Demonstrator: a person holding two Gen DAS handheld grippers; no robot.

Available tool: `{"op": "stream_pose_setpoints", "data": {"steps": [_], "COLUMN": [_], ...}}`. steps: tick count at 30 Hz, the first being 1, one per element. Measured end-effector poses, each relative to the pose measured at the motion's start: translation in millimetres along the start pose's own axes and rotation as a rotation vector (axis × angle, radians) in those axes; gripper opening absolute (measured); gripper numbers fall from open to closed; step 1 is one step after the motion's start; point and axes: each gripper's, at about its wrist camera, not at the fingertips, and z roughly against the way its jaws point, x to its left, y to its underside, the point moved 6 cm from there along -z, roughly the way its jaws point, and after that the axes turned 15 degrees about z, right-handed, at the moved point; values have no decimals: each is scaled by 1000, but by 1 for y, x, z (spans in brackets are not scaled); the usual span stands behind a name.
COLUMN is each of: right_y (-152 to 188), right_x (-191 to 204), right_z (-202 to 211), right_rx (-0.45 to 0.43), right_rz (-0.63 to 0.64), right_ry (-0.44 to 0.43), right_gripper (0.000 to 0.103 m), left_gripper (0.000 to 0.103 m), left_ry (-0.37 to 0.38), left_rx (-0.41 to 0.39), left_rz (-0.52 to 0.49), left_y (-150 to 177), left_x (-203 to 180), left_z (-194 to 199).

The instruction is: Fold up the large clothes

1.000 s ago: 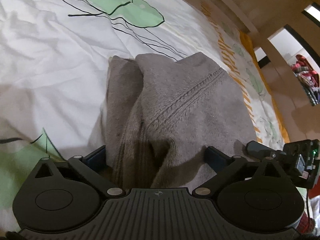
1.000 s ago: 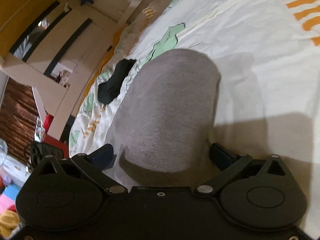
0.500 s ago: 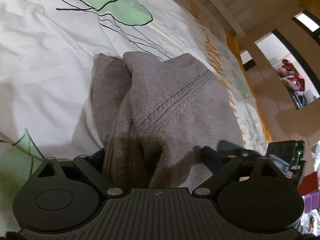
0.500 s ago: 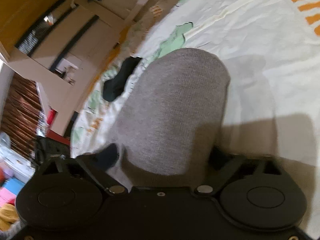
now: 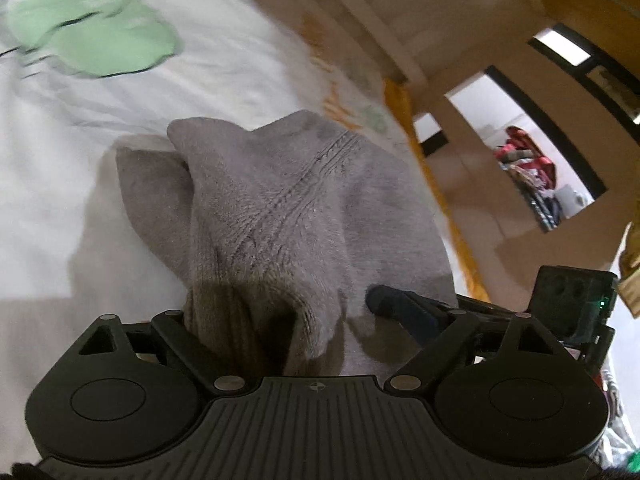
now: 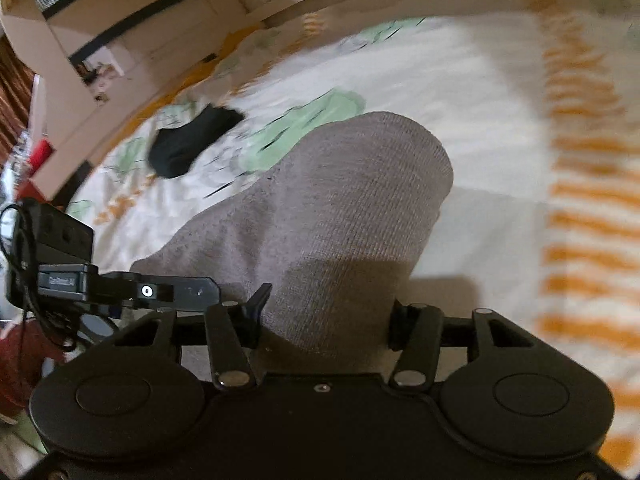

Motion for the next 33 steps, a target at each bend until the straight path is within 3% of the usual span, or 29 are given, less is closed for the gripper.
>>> {"op": "stream_pose_setpoints", "data": {"steps": [3, 6, 8, 10, 13, 27, 33], "right_y": [-6, 1, 18, 32, 46, 43, 61], "right_x": [-27, -51, -65, -76, -88, -72, -35], "right_z": [14, 17, 8, 9, 3, 8, 12], "right_rx": [-2, 29, 74, 16, -30, -9, 114], "right_rz": [24, 26, 33, -32, -157, -157, 13], "right_ry": [82, 163, 232, 233, 178, 163, 181], "right_gripper": [60, 66, 82, 94, 101, 102, 102], "left_gripper": [90, 88, 87, 87, 87, 87, 87], "left_ry": [-18, -142, -172, -181, -220, -242, -261], "left_rx": [-3, -34, -51, -56, -73, -146, -162], "left_rz": [-29, -54, -74, -89, -148, -125, -143], "left_y": [-3, -2, 0, 2, 5, -3, -3], "left_x": [-9, 6, 15, 16, 10, 11, 13], "left_z": [-22, -31, -31, -29, -29, -17, -12]}}
